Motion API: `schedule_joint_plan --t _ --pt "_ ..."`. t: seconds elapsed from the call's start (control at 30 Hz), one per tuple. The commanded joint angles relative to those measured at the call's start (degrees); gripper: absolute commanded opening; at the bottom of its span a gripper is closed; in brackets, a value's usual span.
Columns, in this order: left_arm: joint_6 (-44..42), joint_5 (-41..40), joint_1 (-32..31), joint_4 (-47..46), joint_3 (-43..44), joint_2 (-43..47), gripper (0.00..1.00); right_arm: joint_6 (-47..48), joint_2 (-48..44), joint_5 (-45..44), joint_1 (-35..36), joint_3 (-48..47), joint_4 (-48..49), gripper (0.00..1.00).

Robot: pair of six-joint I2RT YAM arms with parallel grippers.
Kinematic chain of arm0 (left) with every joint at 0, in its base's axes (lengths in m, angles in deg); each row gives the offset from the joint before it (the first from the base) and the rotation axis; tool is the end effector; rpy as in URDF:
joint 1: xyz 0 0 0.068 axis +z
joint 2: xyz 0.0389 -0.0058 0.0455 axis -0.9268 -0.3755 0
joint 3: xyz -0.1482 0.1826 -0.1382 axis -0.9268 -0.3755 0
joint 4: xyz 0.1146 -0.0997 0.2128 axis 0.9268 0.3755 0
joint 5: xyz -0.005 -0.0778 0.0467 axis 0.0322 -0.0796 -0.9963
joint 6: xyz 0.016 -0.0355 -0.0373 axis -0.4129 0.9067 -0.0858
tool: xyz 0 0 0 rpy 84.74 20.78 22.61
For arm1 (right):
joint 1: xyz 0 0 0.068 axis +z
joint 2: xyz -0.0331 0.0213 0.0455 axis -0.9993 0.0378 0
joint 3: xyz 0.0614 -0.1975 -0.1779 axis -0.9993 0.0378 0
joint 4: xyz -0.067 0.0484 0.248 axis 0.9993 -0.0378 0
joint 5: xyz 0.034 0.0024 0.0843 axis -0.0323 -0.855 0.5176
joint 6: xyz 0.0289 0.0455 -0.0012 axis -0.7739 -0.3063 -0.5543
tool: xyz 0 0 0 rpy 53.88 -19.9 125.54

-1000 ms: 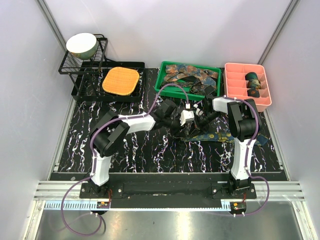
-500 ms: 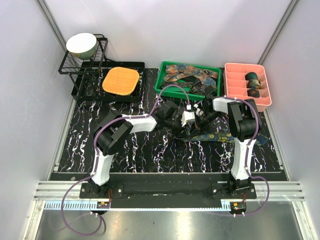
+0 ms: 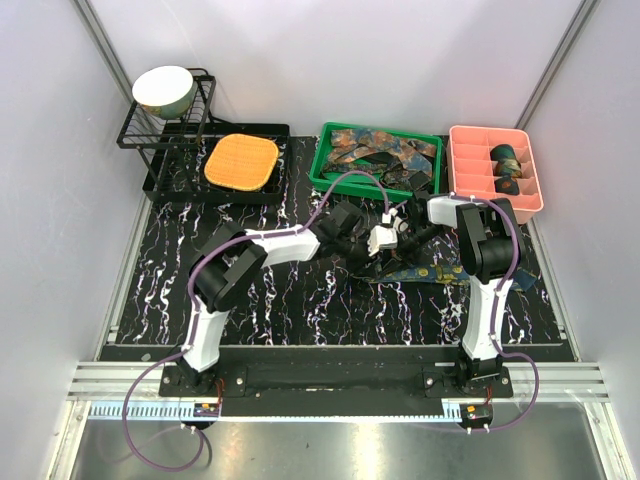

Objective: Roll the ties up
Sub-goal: Roll the tie at the center of the board.

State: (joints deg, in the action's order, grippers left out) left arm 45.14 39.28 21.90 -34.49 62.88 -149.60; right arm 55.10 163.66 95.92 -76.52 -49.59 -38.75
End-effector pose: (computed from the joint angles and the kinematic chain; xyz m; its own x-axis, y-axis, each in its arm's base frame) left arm 0.2857 -0.3270 0.1482 -0.1133 0.5902 -0.7993 0.9920 0.0224 -0.1241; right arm 0.3460 0.0955 0.0977 -0.9811 -0.1043 0.1630 0.0421 0.7070 0.7060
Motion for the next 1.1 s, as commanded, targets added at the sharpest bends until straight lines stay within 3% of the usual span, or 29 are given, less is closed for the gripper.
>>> schedule_joint_plan --t 0.0,0.17,0.93,1.0,1.07 --pt "-4.53 -12.16 -2.39 10.86 -2.38 -8.96 0.32 1.85 1.67 -7.73 0.64 0.75 5.36 0.09" --pt "-4.97 -14.71 -2.39 12.80 -3.08 -11.42 0.27 3.70 -0.62 -4.48 -1.73 -2.50 1.31 0.20" --pt "-7.61 -16.82 -2.30 19.12 -2.39 -13.09 0.13 10.74 -4.57 5.63 -10.08 -2.86 -3.53 0.24" --pt "-7.52 -17.17 -2.30 21.05 -0.72 -13.44 0.13 10.91 -5.89 7.91 -10.78 -2.25 -3.44 0.29" --pt "-7.61 -17.52 -2.39 22.98 0.42 -13.97 0.13 11.26 -6.77 8.97 -10.78 -1.11 -3.35 0.41"
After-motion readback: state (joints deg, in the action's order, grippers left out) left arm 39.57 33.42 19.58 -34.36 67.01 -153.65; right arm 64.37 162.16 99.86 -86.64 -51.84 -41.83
